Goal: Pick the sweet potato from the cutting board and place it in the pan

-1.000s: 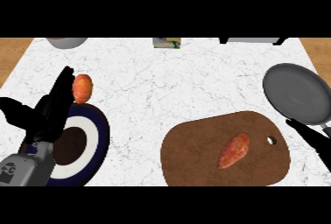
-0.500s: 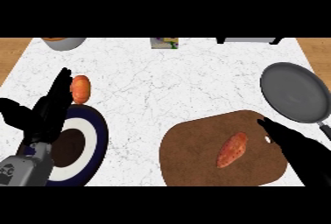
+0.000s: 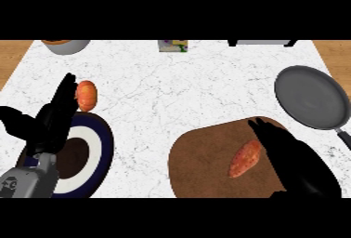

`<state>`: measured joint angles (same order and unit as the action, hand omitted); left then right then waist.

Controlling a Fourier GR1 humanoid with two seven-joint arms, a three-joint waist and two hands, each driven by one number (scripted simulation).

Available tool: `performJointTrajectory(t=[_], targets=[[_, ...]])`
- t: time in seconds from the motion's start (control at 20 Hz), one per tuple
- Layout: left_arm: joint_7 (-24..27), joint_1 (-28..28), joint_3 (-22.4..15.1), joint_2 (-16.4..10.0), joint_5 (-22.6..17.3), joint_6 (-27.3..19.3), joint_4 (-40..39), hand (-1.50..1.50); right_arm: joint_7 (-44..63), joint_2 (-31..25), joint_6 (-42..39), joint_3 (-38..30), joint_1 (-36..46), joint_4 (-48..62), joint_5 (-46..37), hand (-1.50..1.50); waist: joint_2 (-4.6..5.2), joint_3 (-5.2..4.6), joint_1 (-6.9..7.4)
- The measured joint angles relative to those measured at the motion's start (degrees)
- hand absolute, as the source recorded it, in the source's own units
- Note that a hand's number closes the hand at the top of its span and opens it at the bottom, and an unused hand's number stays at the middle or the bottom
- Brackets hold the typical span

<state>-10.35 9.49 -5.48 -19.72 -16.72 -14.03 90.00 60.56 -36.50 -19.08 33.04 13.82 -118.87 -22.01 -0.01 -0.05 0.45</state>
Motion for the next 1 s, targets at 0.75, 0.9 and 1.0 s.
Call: performJointTrajectory(t=[0.75, 0.9, 1.0], targets=[[-0.3, 0.2, 2.9, 0.9, 1.0, 2.7, -0.5, 0.0, -3.9, 7.6, -3.3, -2.0, 1.8, 15.1, -6.1, -1.5, 0.02, 0.04, -0.26], [-1.1, 1.0, 3.4, 1.3, 1.4, 3.1, -0.6, 0.0, -4.8, 9.8, -3.9, -2.8, 2.1, 18.1, -7.6, -1.5, 0.02, 0.04, -0.29], [-2.2, 0.6, 3.2, 1.7, 2.1, 2.9, 0.8, 0.0, -5.2, 11.3, -4.1, -2.7, 1.8, 19.8, -8.8, -1.5, 0.01, 0.04, -0.26]])
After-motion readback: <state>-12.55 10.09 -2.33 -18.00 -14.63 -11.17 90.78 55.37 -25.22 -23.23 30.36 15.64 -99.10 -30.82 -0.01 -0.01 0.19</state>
